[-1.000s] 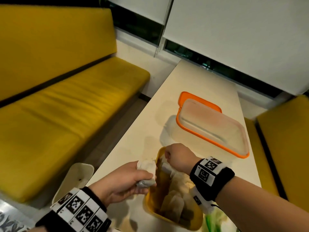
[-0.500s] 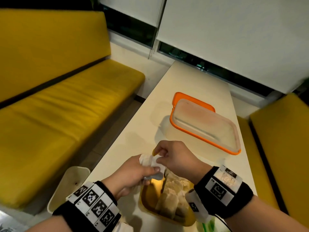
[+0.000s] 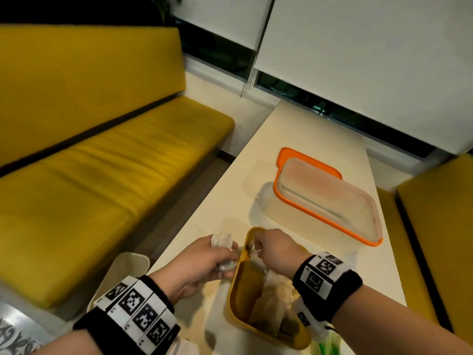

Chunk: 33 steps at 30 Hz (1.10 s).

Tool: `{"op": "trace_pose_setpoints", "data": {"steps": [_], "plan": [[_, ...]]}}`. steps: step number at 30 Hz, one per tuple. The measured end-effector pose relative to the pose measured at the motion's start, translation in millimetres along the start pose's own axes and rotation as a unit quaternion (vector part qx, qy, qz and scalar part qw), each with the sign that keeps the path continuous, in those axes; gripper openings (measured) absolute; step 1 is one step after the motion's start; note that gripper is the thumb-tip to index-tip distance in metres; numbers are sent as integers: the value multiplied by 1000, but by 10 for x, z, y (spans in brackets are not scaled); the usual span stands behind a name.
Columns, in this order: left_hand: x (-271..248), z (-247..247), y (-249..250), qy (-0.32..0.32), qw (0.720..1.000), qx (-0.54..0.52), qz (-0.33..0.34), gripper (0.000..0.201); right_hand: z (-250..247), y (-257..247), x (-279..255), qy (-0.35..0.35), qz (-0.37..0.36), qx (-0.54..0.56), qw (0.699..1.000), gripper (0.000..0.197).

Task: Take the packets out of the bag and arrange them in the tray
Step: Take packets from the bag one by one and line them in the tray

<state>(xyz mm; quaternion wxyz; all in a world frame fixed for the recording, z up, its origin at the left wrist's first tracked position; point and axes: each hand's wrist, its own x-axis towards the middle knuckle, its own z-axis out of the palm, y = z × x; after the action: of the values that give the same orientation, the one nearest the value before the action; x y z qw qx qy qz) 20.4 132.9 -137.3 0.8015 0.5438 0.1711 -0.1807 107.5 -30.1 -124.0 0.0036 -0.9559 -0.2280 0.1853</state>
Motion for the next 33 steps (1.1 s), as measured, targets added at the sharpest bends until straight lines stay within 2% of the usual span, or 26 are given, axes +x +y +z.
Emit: {"op": "trace_pose_setpoints", "data": {"steps": [5, 9, 11, 13, 15, 16, 18, 20, 23, 25, 27, 30, 33], "plan": [[-38, -37, -21, -32, 997, -51, -53, 26, 27, -1, 47, 10, 17, -33, 999, 14], [-56, -7, -8, -49, 996, -49, -48, 23, -24, 10, 13, 37, 23, -34, 998, 9], [-61, 16, -7, -48, 998, -28, -39, 18, -102, -20, -78, 101, 11, 40, 994, 8], [-51, 52, -36, -38, 999, 6, -21, 16, -187, -110, -222, 136, -9, 194, 971, 11], [-38, 119, -72, -26, 999, 44, 0, 18, -246, -241, -380, 94, -26, 315, 944, 14], [-36, 156, -73, -16, 998, 63, 11, 18, -240, -281, -432, 76, -38, 317, 944, 17], [-8, 226, -30, 8, 995, 100, 28, 17, -259, -277, -454, 98, -49, 219, 969, 12], [40, 274, 46, 35, 993, 110, 38, 17, -314, -220, -426, 139, -56, 115, 982, 9], [101, 328, 161, 43, 993, 100, 49, 12, -388, -85, -391, 145, -31, 102, 984, 2], [117, 313, 183, 44, 994, 82, 50, 10, -374, 13, -387, 141, -1, 126, 982, 9], [102, 270, 169, 41, 998, 36, 23, 8, -296, 56, -364, 107, 17, 125, 986, 12], [78, 233, 150, 11, 1000, 4, -19, 17, -130, 53, -238, 33, 43, 98, 994, 13], [41, 219, 174, 1, 1000, -16, -27, 19, -76, -17, -108, -8, 58, 61, 996, 12]]}}
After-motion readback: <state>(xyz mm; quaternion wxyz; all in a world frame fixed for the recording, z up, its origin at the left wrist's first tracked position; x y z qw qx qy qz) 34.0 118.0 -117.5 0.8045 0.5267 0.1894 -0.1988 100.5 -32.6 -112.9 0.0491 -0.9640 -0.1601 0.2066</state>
